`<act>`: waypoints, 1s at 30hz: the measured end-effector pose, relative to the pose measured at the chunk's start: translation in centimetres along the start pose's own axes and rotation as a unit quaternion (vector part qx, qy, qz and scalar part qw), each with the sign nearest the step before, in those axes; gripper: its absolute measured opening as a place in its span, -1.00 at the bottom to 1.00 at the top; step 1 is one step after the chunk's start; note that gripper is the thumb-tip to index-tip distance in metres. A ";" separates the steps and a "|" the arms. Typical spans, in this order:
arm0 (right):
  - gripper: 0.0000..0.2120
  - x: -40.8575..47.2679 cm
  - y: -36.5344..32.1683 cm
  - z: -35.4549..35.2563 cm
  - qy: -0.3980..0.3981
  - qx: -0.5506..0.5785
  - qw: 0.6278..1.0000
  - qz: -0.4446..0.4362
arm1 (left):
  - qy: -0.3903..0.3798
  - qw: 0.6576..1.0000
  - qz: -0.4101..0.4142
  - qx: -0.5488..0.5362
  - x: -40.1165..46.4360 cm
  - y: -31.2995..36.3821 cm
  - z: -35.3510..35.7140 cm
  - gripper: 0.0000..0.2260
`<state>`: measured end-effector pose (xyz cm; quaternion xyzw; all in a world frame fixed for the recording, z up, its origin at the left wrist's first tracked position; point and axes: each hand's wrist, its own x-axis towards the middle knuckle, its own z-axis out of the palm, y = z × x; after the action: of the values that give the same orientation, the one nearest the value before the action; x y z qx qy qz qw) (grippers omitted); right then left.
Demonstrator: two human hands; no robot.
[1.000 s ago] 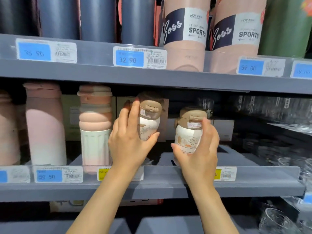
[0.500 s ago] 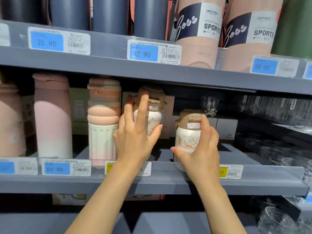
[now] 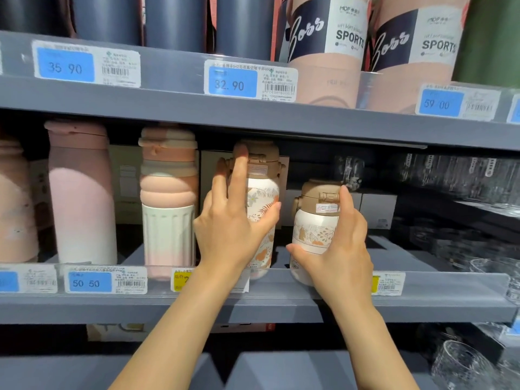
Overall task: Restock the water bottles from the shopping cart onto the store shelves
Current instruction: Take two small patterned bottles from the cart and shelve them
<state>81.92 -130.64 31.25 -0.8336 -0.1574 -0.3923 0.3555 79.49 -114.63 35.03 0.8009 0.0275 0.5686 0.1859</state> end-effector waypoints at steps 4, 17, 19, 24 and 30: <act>0.12 -0.3 0.0 -0.1 0.002 0.000 1.000 -0.007 | -0.040 0.999 -0.017 0.021 -0.1 0.0 0.2 -0.36; 0.03 -0.3 0.1 -1.1 -0.034 0.047 0.998 0.015 | -0.094 0.994 -0.053 0.025 -2.5 -0.3 -0.2 -0.12; 0.03 -0.2 0.2 -0.8 -0.029 0.046 0.998 0.018 | -0.089 0.995 -0.052 0.018 -2.5 -0.5 -0.2 -0.16; 0.04 0.1 0.2 -0.4 -0.020 0.002 0.999 0.027 | -0.066 0.997 -0.034 0.020 -2.7 -0.6 -0.1 -0.18; 0.06 0.1 0.0 -0.7 -0.027 -0.035 0.997 0.056 | -0.076 0.996 -0.032 0.023 -2.6 -0.7 -0.1 -0.19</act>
<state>81.58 -131.15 31.63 -0.8633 -0.1066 -0.3542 0.3433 78.58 -114.57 32.53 0.8447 0.0521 0.4988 0.1868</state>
